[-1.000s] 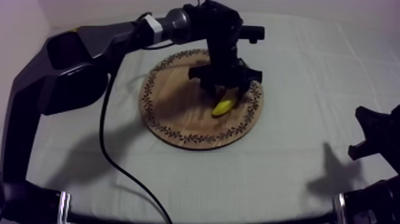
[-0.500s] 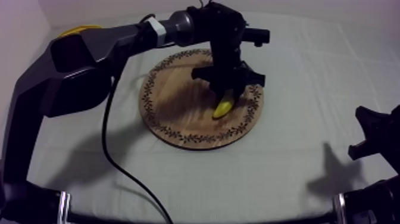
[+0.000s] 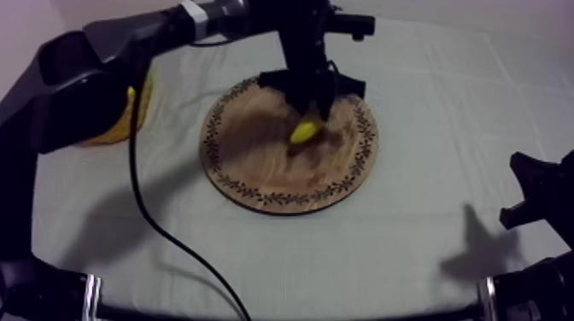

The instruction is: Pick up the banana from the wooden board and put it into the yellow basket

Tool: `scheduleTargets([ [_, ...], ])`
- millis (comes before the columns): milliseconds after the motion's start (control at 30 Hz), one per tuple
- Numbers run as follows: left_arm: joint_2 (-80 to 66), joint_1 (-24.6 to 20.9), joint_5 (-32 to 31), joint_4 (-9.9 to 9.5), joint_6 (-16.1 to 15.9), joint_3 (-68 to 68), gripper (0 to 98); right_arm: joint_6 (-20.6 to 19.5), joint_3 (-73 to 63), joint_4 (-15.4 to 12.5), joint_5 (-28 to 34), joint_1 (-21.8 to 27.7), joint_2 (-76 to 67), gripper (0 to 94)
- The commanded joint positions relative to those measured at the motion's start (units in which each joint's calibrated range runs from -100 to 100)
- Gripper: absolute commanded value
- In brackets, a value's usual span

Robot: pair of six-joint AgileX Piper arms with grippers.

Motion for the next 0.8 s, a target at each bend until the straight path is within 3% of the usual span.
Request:
scheduleTargets([
  [0,-4.94,-0.83,-1.35,-0.57,-0.46,2.11,0.1,0.02,-0.03,0.01,0.02,0.01,0.0,0.3],
  [200,-16.91,-3.64,-7.14,-2.74,-1.11,8.59,0.1,0.02,-0.03,0.01,0.02,0.01,0.0,0.3],
  [500,-35.09,-7.47,-15.6,-8.57,-0.33,17.5,0.0,0.02,-0.03,0.01,0.02,0.01,0.0,0.3],
  [767,-46.57,-12.95,-22.69,-11.9,-0.42,26.7,0.0,0.02,-0.03,0.01,0.02,0.01,0.0,0.3],
])
